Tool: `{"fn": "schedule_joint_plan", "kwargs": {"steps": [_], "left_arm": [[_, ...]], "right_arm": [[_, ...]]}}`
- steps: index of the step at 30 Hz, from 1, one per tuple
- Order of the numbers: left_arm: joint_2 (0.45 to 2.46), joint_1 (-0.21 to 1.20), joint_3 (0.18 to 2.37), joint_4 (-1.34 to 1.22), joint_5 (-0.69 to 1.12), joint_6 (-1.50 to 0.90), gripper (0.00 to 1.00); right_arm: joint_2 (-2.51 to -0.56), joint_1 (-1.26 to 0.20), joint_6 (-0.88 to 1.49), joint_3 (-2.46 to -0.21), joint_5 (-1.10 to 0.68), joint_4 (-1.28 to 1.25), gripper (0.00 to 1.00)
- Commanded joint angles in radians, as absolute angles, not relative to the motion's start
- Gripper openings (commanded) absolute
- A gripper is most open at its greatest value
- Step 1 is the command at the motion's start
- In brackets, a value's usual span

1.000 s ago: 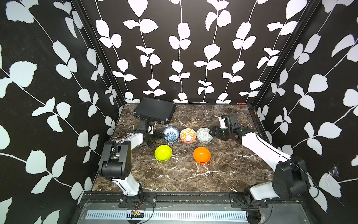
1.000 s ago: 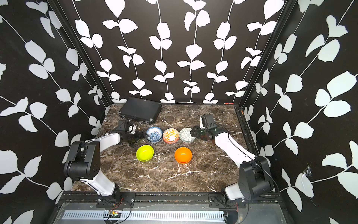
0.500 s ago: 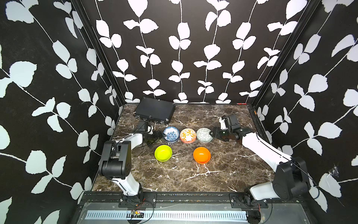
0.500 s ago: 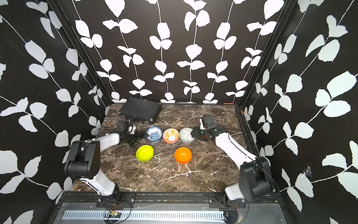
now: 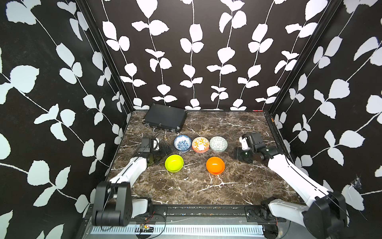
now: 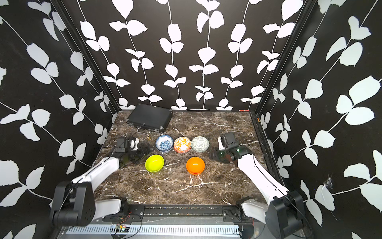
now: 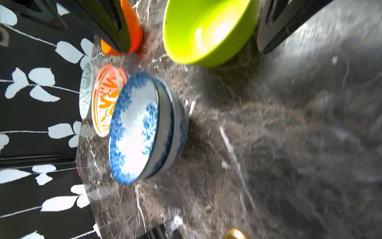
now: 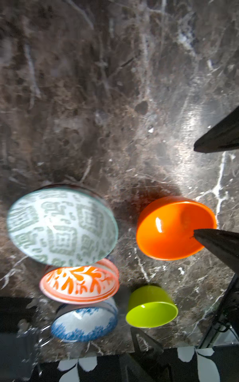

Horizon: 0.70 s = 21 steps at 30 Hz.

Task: Stack the bowls
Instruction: Adjust the bowl at the center of the board, then move the bowl to the center of the board.

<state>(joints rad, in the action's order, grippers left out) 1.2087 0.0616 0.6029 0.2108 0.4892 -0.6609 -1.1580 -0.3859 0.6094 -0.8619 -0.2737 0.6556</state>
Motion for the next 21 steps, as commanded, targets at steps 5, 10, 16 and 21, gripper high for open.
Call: {"fn": "schedule_joint_plan", "kwargs": {"steps": [5,10,16,21], "left_arm": [[0.994,0.056,0.454,0.277,0.508,-0.695,0.99],[0.959,0.066,0.395,0.256,0.529,-0.712,0.98],[0.925,0.105,0.358,0.257,0.509,-0.718,0.98],[0.905,0.106,0.357,0.277,0.496,-0.706,0.99]], "right_arm": [[-1.059,-0.478,0.641,-0.757,-0.249,0.767,0.61],[-1.097,-0.562,0.714,-0.734,-0.22,0.681,0.6],[-1.242,-0.661,0.748,-0.821,-0.134,0.661,0.58],[-1.322,-0.676,0.761,-0.871,-0.108,0.632,0.57]]}}
